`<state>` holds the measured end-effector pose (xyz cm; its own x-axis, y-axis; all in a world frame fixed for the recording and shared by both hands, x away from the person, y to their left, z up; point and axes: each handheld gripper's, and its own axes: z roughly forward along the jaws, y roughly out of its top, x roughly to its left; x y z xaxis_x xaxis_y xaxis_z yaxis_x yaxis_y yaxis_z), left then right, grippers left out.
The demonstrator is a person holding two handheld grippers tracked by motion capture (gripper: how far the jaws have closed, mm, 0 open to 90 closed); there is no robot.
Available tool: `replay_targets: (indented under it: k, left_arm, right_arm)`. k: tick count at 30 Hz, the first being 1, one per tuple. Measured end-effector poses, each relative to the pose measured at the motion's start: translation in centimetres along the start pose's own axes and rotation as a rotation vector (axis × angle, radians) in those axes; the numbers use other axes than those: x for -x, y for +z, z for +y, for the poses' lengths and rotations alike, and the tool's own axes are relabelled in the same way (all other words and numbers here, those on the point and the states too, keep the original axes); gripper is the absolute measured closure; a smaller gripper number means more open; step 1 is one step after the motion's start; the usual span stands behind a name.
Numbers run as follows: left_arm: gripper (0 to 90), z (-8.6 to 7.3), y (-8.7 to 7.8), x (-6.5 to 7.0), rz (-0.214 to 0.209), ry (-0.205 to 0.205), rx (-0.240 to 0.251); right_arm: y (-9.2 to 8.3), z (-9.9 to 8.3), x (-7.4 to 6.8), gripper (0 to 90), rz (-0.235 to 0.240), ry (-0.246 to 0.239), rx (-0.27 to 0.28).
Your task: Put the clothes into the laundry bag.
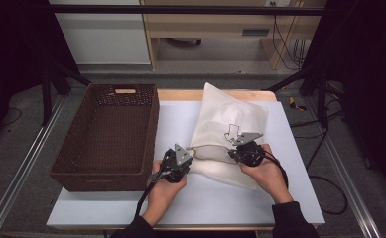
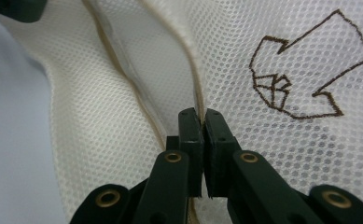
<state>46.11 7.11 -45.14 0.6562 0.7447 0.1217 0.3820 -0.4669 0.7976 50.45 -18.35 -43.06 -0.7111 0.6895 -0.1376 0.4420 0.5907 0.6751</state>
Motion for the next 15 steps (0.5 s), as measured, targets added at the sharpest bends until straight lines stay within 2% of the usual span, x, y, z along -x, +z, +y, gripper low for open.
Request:
replay_targets:
  k: [3,5,7,8,11,15]
  left_arm:
    - [84.3,-0.2,-1.1,1.0,-0.028,0.045,-0.002]
    - [84.3,-0.4,-1.8,1.6,-0.045,0.062,0.000]
    - [84.3,-0.7,-2.4,1.9,-0.057,0.067,0.002]
    - [84.3,-0.8,-2.7,2.0,-0.069,0.061,0.002]
    - [84.4,-1.4,-3.5,2.2,-0.096,0.050,-0.003]
    - [84.3,-2.3,-4.4,2.9,-0.110,0.058,-0.012]
  right_arm:
    - [0.0,-0.1,-0.5,87.6,0.004,-0.018,-0.005]
    - [-0.1,-0.2,-1.0,87.6,0.007,-0.028,-0.003]
    - [-0.3,-0.3,-1.5,87.6,0.008,-0.037,-0.004]
    - [-0.4,-0.4,-1.6,87.6,0.008,-0.053,-0.007]
    - [-0.8,-0.8,-2.4,87.6,0.015,-0.059,0.005]
    - [-1.5,-1.2,-3.5,87.6,0.017,-0.075,0.010]
